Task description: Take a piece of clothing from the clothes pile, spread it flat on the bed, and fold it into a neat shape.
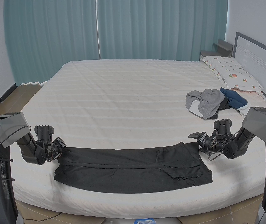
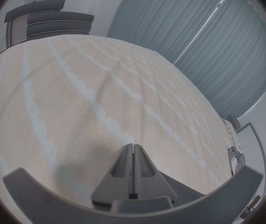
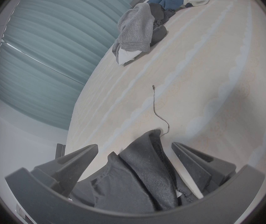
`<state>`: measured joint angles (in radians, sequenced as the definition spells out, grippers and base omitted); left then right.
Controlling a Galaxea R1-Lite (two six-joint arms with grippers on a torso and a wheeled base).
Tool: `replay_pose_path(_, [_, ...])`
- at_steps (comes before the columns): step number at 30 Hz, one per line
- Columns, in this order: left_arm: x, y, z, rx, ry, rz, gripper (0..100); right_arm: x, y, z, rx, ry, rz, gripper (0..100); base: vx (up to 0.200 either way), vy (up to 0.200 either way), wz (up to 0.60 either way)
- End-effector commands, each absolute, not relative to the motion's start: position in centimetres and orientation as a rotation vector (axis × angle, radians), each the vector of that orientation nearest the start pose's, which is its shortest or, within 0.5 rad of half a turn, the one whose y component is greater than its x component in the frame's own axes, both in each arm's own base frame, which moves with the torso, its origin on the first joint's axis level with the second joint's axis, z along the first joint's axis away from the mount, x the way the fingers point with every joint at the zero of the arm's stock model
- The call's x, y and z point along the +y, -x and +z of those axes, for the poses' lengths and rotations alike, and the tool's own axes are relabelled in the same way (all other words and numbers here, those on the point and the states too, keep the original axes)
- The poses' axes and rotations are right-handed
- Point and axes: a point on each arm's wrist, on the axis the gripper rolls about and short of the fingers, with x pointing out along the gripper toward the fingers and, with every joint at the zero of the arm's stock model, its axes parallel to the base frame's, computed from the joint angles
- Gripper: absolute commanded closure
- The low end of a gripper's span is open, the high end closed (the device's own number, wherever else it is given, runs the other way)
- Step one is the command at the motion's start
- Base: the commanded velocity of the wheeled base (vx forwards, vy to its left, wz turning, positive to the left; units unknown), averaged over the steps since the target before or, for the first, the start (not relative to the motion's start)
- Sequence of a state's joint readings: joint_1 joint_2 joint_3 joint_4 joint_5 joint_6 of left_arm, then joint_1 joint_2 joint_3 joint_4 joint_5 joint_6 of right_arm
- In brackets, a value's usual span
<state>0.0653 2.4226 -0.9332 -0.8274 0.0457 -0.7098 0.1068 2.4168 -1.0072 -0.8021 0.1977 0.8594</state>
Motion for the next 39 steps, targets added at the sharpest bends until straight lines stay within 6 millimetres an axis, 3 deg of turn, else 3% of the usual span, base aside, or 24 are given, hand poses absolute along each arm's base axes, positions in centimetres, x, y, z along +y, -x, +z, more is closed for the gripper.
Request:
replay_pose_path(1, [2.7, -39.5, -3.4, 0.596, 0.689, 0.339, 100, 5.0, -40.9, -3.4, 0.710, -0.847, 0.015, 0, 0.000, 0.000, 0.00])
replay_pose_path(2, [2.7, -39.5, -3.4, 0.596, 0.689, 0.339, 100, 5.2, -41.0, -3.7, 0.708, -0.842, 0.020, 100, 0.000, 0.000, 0.00])
replay_pose_path(12, [2.7, -39.2, -3.5, 0.609, 0.689, 0.341, 100, 4.8, -41.8, -3.5, 0.591, -0.852, 0.045, 100, 0.000, 0.000, 0.00])
replay_pose_path(22, [2.6, -38.8, -3.4, 0.616, 0.692, 0.340, 100, 4.6, -41.6, -4.0, 0.593, -0.853, 0.041, 100, 0.000, 0.000, 0.00])
replay_pose_path(23, [2.6, -38.8, -3.4, 0.616, 0.692, 0.340, 100, 4.6, -41.6, -4.0, 0.593, -0.853, 0.041, 0, 0.000, 0.000, 0.00])
replay_pose_path(25, [2.5, -38.2, -2.5, 0.614, 0.703, 0.318, 100, 4.6, -41.2, -3.6, 0.583, -0.852, 0.048, 0, 0.000, 0.000, 0.00])
replay_pose_path(26, [2.4, -38.0, -2.3, 0.619, 0.706, 0.305, 0, 4.5, -40.7, -3.2, 0.576, -0.855, 0.051, 0, 0.000, 0.000, 0.00])
replay_pose_path(32, [2.8, -37.3, 0.1, 0.583, 0.722, 0.271, 0, 3.5, -36.8, 0.7, 0.503, -0.860, 0.096, 0, 0.000, 0.000, 0.00])
replay_pose_path(39, [3.9, -36.1, 3.7, 0.533, 0.765, 0.183, 0, 3.9, -34.1, 2.1, 0.538, -0.856, 0.103, 0, 0.000, 0.000, 0.00])
